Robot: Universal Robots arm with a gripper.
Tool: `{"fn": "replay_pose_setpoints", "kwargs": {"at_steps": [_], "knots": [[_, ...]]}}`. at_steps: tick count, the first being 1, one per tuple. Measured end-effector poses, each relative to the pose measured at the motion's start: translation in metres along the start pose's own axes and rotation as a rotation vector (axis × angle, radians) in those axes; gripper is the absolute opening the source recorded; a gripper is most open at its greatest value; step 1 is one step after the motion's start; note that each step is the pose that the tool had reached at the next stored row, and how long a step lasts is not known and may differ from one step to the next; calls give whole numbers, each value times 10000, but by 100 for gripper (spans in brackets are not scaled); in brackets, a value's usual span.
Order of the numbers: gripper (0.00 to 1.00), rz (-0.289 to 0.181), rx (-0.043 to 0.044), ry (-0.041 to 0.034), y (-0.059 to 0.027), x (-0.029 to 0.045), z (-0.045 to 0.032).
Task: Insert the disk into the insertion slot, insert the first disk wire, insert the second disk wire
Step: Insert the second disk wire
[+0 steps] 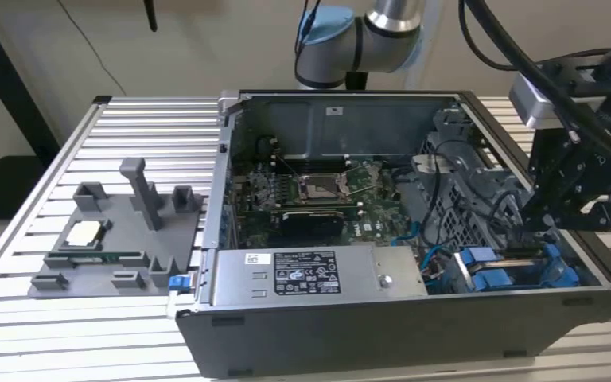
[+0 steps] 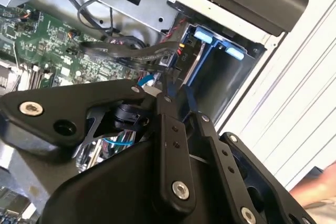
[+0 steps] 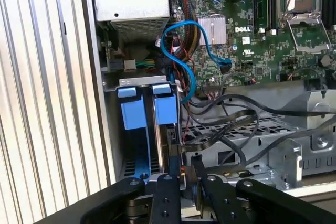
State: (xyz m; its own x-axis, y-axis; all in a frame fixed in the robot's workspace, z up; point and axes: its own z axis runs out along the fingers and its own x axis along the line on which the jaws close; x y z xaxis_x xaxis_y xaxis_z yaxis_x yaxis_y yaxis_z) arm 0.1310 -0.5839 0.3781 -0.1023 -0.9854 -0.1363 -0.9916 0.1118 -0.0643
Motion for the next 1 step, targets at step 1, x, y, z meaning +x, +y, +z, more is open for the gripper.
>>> {"fn": "replay_pose_setpoints", "kwargs": {"at_steps": [1], "knots": [[24, 0, 1, 3, 0, 0, 0]]}}
